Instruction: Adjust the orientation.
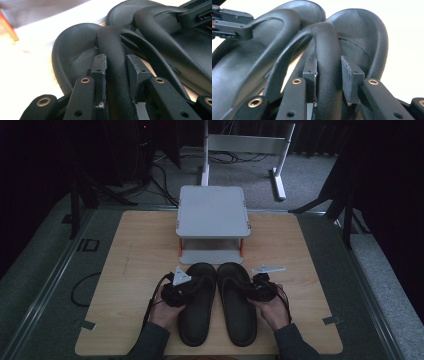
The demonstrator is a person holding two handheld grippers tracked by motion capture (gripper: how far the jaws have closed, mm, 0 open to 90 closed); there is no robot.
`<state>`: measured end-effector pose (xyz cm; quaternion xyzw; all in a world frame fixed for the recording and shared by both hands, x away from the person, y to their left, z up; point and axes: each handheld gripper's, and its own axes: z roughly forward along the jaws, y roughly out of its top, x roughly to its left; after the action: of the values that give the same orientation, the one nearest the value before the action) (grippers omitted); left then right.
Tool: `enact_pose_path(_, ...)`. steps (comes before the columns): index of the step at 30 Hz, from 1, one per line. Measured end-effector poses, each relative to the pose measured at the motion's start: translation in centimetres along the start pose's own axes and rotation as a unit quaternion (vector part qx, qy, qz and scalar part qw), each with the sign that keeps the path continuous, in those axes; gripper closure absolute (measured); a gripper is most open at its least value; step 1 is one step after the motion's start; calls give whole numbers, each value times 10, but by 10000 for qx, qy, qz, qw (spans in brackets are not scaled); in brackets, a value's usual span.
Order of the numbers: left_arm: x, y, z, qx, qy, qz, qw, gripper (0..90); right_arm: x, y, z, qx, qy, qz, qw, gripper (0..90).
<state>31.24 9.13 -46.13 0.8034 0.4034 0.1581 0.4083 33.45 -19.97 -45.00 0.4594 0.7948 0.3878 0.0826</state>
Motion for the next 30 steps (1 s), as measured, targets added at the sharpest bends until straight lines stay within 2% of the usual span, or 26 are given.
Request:
enact_pose_path(2, 2, -5, 1, 78, 90, -32, 9999, 700, -1, -2, 3, 29, -19, 9, 10000, 682)
enact_pose_path(6, 6, -9, -1, -28, -13, -200, 9998, 699, -4, -5, 4, 38, -20, 78, 10000, 682)
enact_pose_path(10, 3, -10, -2, -6, 41, -95, 9999, 667, -2, -7, 6, 119, -165, 8, 9998, 684)
enact_pose_path(11, 3, -12, -4, -69, -8, -105, 9999, 614, -3, -11, 7, 138, -188, 3, 9997, 678)
enact_pose_path(13, 3, -15, -8, -113, -5, -76, 9999, 588, -3, -12, 7, 102, -147, -5, 9998, 601)
enact_pose_path(14, 2, -17, -11, -113, 54, -49, 9999, 533, -4, -15, 5, 63, -99, -22, 9999, 556)
enact_pose_path(17, 1, -23, -20, -84, 92, -18, 9999, 498, -3, -19, -1, -24, -190, -47, 9998, 524)
enact_pose_path(19, 1, -28, -24, -27, 66, -112, 9999, 494, -3, -20, -4, -39, -192, -42, 9998, 520)
enact_pose_path(23, 0, -40, -34, 26, 42, -176, 9998, 477, 3, -33, -15, -129, -282, -66, 9995, 496)
enact_pose_path(25, 0, -48, -39, 67, -89, -283, 9995, 477, 4, -40, -18, -92, -258, -35, 9996, 496)
enact_pose_path(30, -3, -53, -36, 232, -93, -239, 9994, 477, 9, -52, -21, -2, -318, -44, 9995, 496)
